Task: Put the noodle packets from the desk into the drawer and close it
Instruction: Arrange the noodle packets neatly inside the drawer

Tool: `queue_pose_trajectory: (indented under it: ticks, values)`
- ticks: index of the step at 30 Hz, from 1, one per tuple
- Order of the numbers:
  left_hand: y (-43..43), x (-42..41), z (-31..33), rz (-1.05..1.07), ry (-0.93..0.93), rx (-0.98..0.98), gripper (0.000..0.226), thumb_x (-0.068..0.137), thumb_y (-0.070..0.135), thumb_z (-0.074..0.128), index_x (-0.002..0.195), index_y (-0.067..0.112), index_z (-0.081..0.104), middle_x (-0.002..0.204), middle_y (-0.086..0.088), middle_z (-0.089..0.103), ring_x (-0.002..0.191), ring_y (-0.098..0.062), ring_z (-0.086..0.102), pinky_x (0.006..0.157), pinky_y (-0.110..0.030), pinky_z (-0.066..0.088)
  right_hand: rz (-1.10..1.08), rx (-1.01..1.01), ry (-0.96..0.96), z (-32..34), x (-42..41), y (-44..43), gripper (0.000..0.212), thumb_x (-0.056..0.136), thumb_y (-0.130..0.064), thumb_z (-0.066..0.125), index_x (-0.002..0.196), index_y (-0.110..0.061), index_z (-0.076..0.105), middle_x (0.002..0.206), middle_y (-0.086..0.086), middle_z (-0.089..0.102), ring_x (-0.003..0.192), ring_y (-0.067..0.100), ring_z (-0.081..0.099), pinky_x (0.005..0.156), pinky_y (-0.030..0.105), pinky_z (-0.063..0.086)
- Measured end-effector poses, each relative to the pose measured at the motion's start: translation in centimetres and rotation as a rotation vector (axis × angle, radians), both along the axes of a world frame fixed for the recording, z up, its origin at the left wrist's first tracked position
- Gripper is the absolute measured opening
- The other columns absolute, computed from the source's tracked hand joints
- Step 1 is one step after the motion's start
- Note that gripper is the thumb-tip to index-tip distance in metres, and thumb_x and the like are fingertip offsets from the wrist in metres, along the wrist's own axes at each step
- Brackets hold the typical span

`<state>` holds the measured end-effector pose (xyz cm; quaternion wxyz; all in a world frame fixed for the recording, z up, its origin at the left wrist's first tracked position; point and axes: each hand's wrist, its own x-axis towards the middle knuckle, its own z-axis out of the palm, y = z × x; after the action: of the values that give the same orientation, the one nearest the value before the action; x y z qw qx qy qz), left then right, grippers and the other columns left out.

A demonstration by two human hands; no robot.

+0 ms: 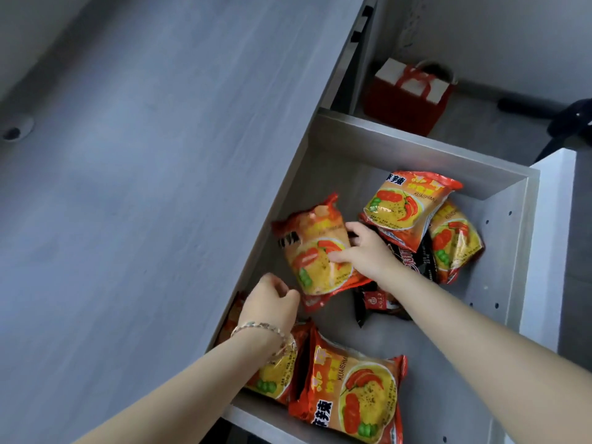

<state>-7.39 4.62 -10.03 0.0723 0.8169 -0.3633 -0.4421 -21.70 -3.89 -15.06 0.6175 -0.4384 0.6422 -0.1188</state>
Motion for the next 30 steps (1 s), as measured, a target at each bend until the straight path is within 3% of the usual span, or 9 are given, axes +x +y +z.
queue_pose_trajectory:
  ticks: [5, 10, 13, 15, 18, 21, 24, 28, 30]
  values:
    - [0.6, 0.8, 0.6, -0.14, -0.163, 0.026, 0.046, 0.095, 0.01, 0.04, 0.139, 0.019, 0.03, 0.133, -0.012, 0.05, 0.115, -0.027, 0.057, 0.095, -0.036, 0.047, 0.407, -0.091, 0.101, -2.9, 2.2, 0.1, 0.051, 0.077, -0.015, 0.071, 0.125, -0.009, 0.052, 0.122, 0.012, 0.063, 0.113, 0.029, 0.059, 0.093, 0.034, 0.047]
    - [-0.2, 1.2, -0.3, -0.241, -0.194, -0.006, 0.06, 0.095, 0.011, 0.041, 0.148, 0.02, 0.015, 0.143, -0.012, 0.042, 0.12, -0.027, 0.053, 0.095, -0.033, 0.045, 0.64, -0.355, 0.442, -5.2, 4.8, 0.9, 0.034, 0.089, -0.025, 0.053, 0.123, -0.018, 0.057, 0.128, 0.011, 0.055, 0.123, 0.035, 0.043, 0.101, 0.042, 0.038]
    - [-0.7, 1.6, -2.0, -0.359, -0.24, -0.048, 0.066, 0.091, 0.011, 0.044, 0.149, 0.019, 0.013, 0.159, -0.007, 0.009, 0.138, -0.025, 0.036, 0.11, -0.036, 0.037, 0.646, -0.278, 0.282, -5.6, 5.6, 2.2, 0.037, 0.09, -0.018, 0.051, 0.127, -0.017, 0.055, 0.128, 0.013, 0.059, 0.121, 0.032, 0.052, 0.102, 0.04, 0.043]
    - [-1.1, 1.6, -3.2, -0.507, -0.268, 0.001, 0.072, 0.091, 0.017, 0.047, 0.15, 0.017, 0.006, 0.16, -0.002, -0.01, 0.147, -0.024, 0.014, 0.118, -0.038, 0.024, 0.56, -0.156, 0.103, -5.3, 4.8, 2.4, 0.047, 0.089, -0.015, 0.052, 0.135, -0.016, 0.046, 0.137, 0.011, 0.055, 0.127, 0.028, 0.05, 0.107, 0.037, 0.041]
    - [-2.0, 1.5, -4.4, -0.782, -0.327, 0.099, 0.088, 0.085, 0.037, 0.059, 0.15, 0.02, 0.003, 0.159, -0.004, -0.008, 0.147, -0.027, -0.005, 0.121, -0.041, 0.009, 0.346, -0.107, 0.028, -3.5, 2.6, 1.1, 0.047, 0.086, -0.007, 0.051, 0.133, -0.012, 0.047, 0.137, 0.009, 0.054, 0.129, 0.023, 0.049, 0.109, 0.034, 0.038]
    - [-3.4, 1.2, -5.1, -0.922, -0.397, 0.151, 0.081, 0.081, 0.052, 0.058, 0.146, 0.034, 0.015, 0.155, -0.006, 0.012, 0.143, -0.034, 0.009, 0.118, -0.048, 0.015, 0.063, -0.402, 0.225, -0.8, 0.3, -0.9, 0.033, 0.082, -0.003, 0.048, 0.109, -0.014, 0.063, 0.119, 0.007, 0.063, 0.11, 0.018, 0.056, 0.098, 0.031, 0.044]
    - [-4.3, 0.9, -5.3, -0.996, -0.496, 0.239, 0.074, 0.082, 0.057, 0.053, 0.144, 0.031, 0.022, 0.15, -0.008, 0.02, 0.135, -0.036, 0.021, 0.113, -0.045, 0.024, -0.391, -0.522, 0.598, 0.9, -2.5, -3.2, 0.031, 0.083, -0.013, 0.056, 0.114, -0.008, 0.055, 0.129, 0.016, 0.048, 0.118, 0.03, 0.046, 0.099, 0.04, 0.037]
    - [-4.7, 0.9, -5.8, -1.038, -0.561, 0.314, 0.084, 0.08, 0.06, 0.055, 0.146, 0.022, 0.02, 0.151, -0.01, 0.022, 0.134, -0.037, 0.024, 0.11, -0.043, 0.027, -0.512, 0.082, 0.742, -0.4, -4.9, -5.3, 0.084, 0.079, -0.051, 0.061, 0.136, -0.001, 0.027, 0.144, 0.023, 0.031, 0.132, 0.038, 0.033, 0.105, 0.046, 0.034]
    - [-4.9, 0.9, -5.9, -1.032, -0.566, 0.303, 0.09, 0.078, 0.062, 0.056, 0.147, 0.018, 0.019, 0.15, -0.01, 0.029, 0.133, -0.035, 0.029, 0.108, -0.04, 0.03, -0.45, 0.146, 0.77, -1.7, -5.1, -5.1, 0.091, 0.074, -0.058, 0.062, 0.136, 0.0, 0.029, 0.142, 0.023, 0.034, 0.13, 0.038, 0.036, 0.102, 0.048, 0.037]
